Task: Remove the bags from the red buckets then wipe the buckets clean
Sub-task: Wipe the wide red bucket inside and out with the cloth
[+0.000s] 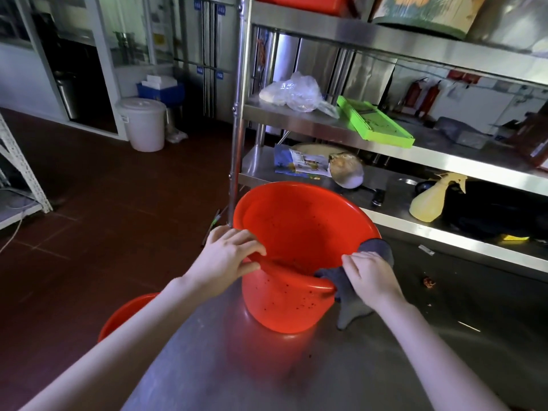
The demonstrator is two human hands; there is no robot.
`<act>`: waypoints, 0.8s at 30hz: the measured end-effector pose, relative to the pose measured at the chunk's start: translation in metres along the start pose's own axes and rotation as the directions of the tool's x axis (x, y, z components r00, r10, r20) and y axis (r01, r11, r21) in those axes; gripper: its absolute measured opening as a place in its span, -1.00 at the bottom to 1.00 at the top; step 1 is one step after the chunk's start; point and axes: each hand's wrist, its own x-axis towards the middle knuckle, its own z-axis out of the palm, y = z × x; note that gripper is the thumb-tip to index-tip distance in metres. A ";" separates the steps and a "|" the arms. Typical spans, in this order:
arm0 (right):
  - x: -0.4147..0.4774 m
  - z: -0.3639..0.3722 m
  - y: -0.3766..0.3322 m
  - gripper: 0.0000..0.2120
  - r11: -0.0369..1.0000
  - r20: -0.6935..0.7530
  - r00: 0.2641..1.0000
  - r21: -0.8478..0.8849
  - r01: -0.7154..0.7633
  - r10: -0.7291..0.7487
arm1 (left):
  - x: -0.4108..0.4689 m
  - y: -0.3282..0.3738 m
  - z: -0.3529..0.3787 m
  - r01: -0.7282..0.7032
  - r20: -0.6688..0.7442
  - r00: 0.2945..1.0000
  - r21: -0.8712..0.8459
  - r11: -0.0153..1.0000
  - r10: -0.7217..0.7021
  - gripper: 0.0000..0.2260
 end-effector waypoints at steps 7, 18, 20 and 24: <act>-0.017 0.021 -0.083 -0.62 0.990 -0.188 0.981 -0.117 -0.074 0.051 | -0.009 0.028 0.012 0.051 -0.064 0.997 -0.023 0.998 -0.052 -0.76; 0.001 0.013 -0.022 -0.64 0.986 -0.157 0.975 0.018 0.164 -0.159 | -0.009 -0.013 -0.016 0.024 0.112 0.993 0.026 0.999 -0.026 -0.66; 0.010 0.012 -0.003 -0.70 0.991 -0.103 0.989 0.065 0.116 -0.109 | -0.011 -0.007 -0.010 0.037 0.071 0.997 -0.012 0.999 -0.036 -0.66; 0.002 0.019 -0.023 -0.61 0.999 -0.213 0.977 0.047 0.020 -0.009 | -0.020 0.009 0.005 0.087 -0.086 0.992 -0.112 0.990 -0.097 -0.70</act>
